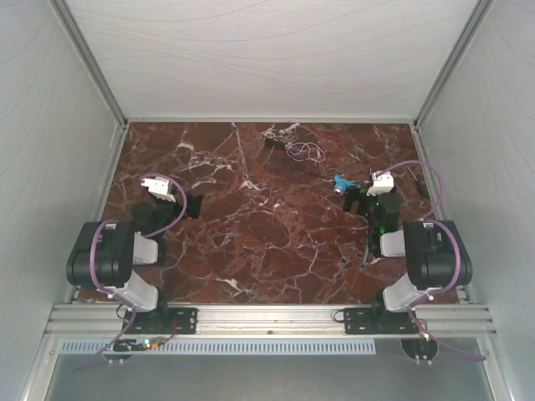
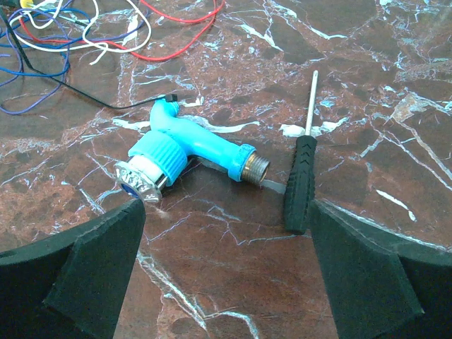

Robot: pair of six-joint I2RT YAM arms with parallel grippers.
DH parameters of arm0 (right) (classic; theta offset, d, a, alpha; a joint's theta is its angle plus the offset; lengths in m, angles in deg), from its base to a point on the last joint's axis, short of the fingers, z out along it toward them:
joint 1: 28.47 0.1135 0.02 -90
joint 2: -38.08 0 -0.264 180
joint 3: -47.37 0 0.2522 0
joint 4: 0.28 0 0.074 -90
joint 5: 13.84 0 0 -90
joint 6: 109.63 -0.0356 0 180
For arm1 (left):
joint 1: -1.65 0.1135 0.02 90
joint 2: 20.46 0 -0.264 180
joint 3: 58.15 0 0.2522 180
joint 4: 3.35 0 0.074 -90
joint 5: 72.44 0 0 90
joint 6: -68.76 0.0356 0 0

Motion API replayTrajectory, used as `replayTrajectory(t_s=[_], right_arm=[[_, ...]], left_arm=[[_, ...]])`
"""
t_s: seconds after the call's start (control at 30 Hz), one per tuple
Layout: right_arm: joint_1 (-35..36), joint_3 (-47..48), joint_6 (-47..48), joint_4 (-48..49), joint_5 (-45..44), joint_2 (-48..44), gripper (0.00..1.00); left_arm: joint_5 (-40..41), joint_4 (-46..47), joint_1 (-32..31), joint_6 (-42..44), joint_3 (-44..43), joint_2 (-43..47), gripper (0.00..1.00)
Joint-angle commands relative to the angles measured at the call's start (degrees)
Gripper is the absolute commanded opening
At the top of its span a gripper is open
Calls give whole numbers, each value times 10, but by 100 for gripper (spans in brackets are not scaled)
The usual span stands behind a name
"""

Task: Zip-tie the wires
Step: Pick up the cable at the center of the board.

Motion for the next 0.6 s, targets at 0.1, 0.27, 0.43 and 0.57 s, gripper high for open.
replayTrajectory(t_s=[0.1,0.27,0.43,0.57], right_arm=[[-2,5,-1,19,-1,2,98],[-2,5,-1,20,0,3,98],[-2,6,-1,19,0,2,98],[16,10,13,2,-29,-16,98]], left_arm=[[122,5,-2,-26,-14,12,100],[149,21,-2,-36,-6,12,100],[202,9,-29,-20,-13,14,100],[368,-122,-112,29,-50,97,100]])
